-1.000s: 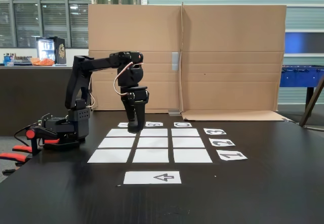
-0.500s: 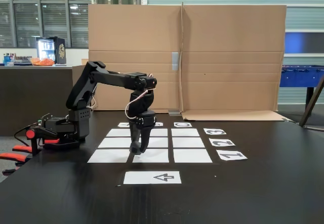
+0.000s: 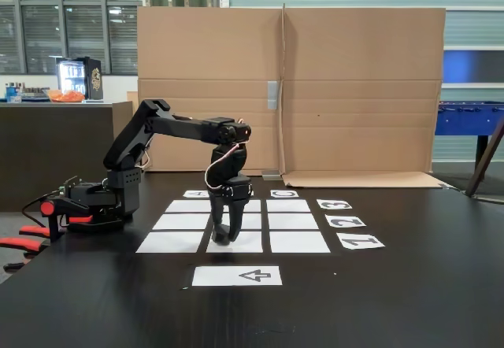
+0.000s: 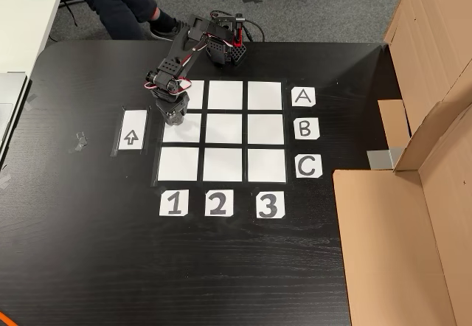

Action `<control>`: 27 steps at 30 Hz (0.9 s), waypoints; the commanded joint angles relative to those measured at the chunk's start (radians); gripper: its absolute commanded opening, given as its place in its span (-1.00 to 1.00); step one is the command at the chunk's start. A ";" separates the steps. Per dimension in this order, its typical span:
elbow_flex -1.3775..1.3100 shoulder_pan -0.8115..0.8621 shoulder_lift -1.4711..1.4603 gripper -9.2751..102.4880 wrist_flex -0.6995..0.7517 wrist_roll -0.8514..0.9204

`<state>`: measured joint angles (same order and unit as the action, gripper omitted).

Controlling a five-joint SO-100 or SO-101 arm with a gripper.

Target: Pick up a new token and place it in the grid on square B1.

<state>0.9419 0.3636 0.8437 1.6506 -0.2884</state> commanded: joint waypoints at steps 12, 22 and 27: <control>-0.051 -0.075 -0.025 -0.53 -0.006 -0.011; -0.054 -0.069 -0.028 -0.53 -0.028 -0.012; -0.054 -0.067 -0.028 -0.52 -0.034 -0.012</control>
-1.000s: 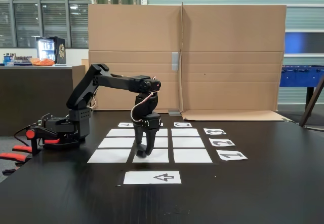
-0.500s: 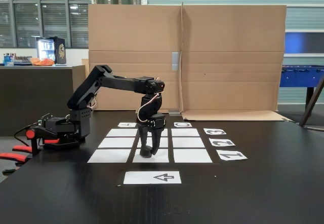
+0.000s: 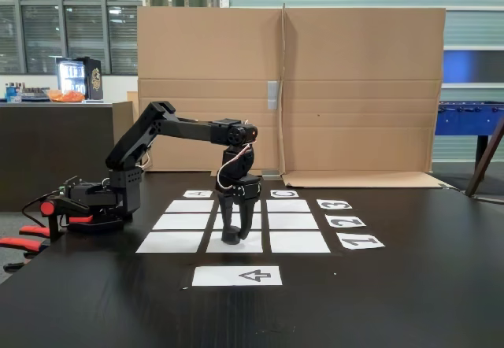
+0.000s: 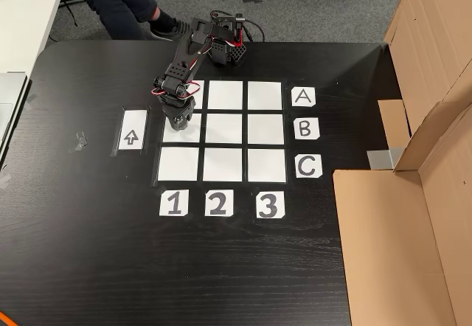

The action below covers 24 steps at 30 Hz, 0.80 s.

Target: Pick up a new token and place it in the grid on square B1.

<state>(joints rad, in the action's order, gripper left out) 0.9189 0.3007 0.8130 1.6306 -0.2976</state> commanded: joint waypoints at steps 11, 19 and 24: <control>-0.031 0.003 -0.003 -0.39 -0.021 -0.009; -0.029 0.005 -0.005 -0.27 -0.021 -0.018; -0.025 0.005 0.020 -0.26 -0.014 -0.020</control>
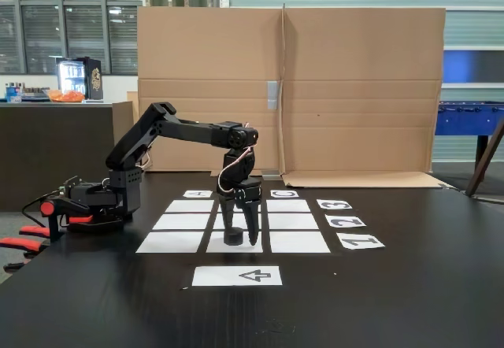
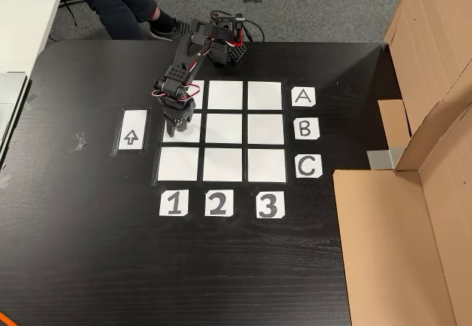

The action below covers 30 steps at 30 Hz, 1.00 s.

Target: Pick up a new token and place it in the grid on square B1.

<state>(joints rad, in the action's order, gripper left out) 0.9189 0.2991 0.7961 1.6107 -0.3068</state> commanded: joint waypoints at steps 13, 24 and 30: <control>0.006 -0.071 0.232 -0.26 0.034 -0.028; 0.038 -0.100 0.574 -0.26 0.086 -0.034; 0.084 -0.072 0.779 -0.26 0.104 -0.034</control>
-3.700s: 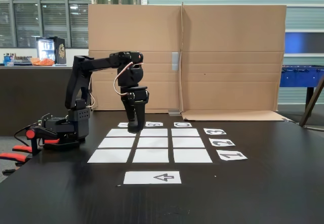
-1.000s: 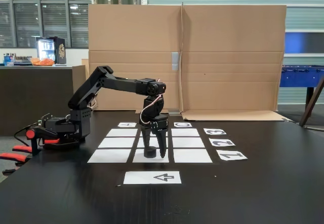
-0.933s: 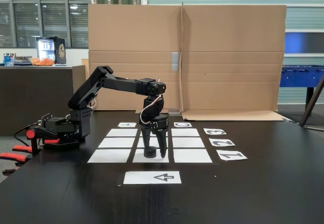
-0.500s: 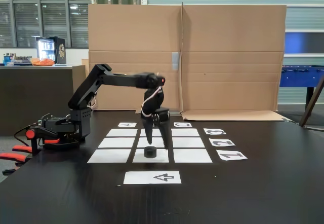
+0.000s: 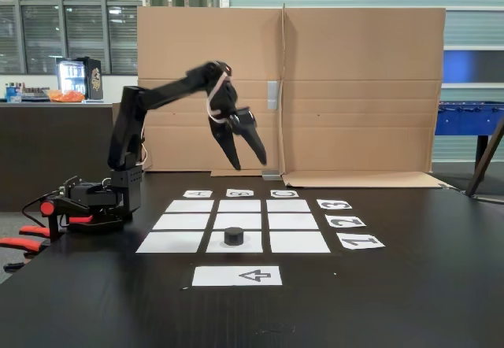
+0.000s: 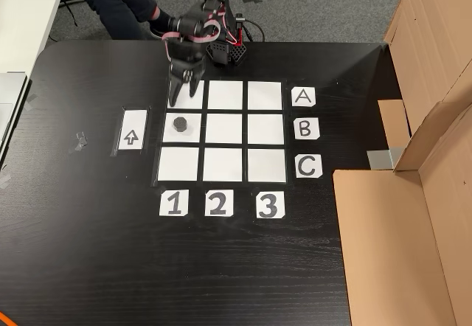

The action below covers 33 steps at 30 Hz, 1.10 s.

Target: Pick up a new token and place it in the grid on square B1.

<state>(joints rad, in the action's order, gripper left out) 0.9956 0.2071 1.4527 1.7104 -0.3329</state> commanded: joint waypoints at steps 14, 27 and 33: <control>0.267 0.247 0.551 -0.25 -0.002 0.000; 0.545 0.591 0.845 -0.25 -0.025 0.003; 0.623 0.781 0.976 -0.25 -0.048 0.034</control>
<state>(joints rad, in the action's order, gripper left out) 1.6045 0.9097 2.3715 1.6797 -0.3114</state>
